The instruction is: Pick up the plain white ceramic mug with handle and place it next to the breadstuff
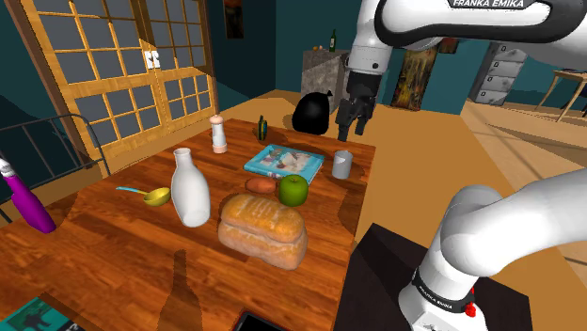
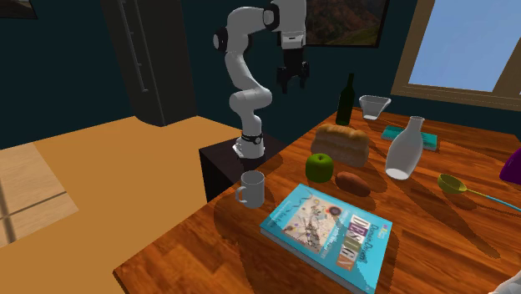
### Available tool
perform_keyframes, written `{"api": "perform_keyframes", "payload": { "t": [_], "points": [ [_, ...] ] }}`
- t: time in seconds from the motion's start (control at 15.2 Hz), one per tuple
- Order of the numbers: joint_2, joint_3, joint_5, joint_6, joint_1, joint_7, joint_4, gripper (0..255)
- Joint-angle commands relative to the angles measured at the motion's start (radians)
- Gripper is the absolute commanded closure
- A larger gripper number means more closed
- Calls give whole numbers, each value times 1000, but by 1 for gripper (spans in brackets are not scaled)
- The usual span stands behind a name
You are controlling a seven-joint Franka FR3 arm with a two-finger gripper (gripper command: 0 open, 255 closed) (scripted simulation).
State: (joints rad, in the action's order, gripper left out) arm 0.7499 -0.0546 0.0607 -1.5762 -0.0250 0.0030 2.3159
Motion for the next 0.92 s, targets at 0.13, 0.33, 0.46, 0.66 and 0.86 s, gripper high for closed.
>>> {"api": "perform_keyframes", "payload": {
  "t": [0.13,0.33,0.46,0.66,0.86],
  "points": [
    [-26,-26,-23,-50,-13,-31,22,0],
    [-74,-66,-56,-127,-31,-75,45,0],
    [-112,-92,-75,-179,-43,-105,55,0],
    [-178,-133,-99,-257,-59,-148,61,0],
    [-252,-174,-118,-334,-73,-191,55,0]
  ]
}}
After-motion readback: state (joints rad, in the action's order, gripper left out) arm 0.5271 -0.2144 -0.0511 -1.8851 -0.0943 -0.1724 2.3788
